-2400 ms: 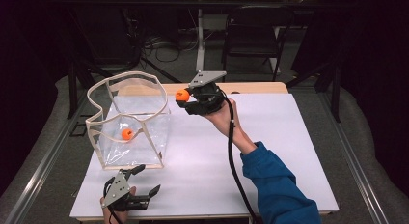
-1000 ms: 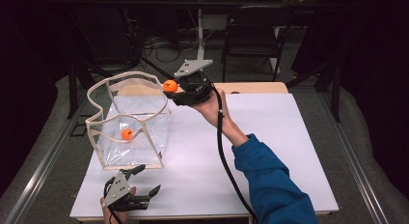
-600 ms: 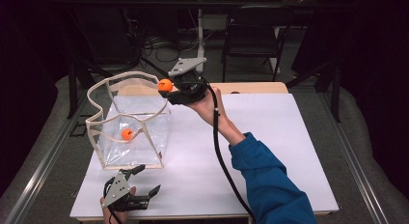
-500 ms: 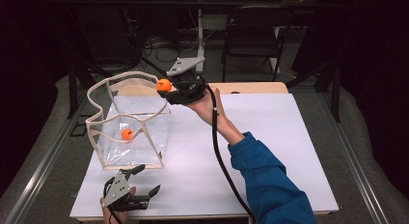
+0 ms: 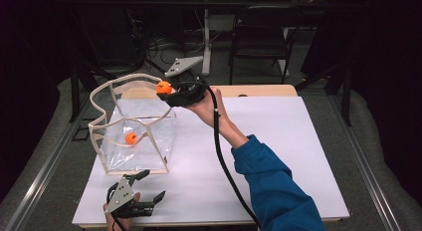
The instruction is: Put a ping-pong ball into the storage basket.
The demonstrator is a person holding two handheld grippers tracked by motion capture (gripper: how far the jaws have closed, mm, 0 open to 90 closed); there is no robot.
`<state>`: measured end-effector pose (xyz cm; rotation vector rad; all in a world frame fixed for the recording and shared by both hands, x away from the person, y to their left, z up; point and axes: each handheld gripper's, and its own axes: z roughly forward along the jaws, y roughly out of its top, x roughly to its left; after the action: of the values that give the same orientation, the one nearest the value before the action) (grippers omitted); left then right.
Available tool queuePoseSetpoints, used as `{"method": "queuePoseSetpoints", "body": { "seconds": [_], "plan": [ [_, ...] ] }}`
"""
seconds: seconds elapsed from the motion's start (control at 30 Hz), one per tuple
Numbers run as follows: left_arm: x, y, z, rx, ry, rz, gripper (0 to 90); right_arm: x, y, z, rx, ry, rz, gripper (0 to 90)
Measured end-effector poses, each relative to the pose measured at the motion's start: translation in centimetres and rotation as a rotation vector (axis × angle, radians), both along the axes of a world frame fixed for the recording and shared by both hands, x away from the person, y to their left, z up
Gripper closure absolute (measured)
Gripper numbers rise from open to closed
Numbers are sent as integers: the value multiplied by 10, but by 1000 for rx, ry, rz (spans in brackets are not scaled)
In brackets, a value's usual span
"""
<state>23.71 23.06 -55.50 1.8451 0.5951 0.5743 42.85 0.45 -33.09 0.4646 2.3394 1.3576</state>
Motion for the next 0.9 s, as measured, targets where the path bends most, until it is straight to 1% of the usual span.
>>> {"method": "queuePoseSetpoints", "body": {
  "seconds": [0.17,0.4,0.9],
  "plan": [
    [0,0,0,-1,1,-2,158,1,4,1,-4,17,12,510],
    [0,0,0,1,3,-1,158,2,10,0,-19,24,20,510],
    [0,0,0,-4,1,0,159,4,25,-6,-42,47,32,510]
  ]
}}
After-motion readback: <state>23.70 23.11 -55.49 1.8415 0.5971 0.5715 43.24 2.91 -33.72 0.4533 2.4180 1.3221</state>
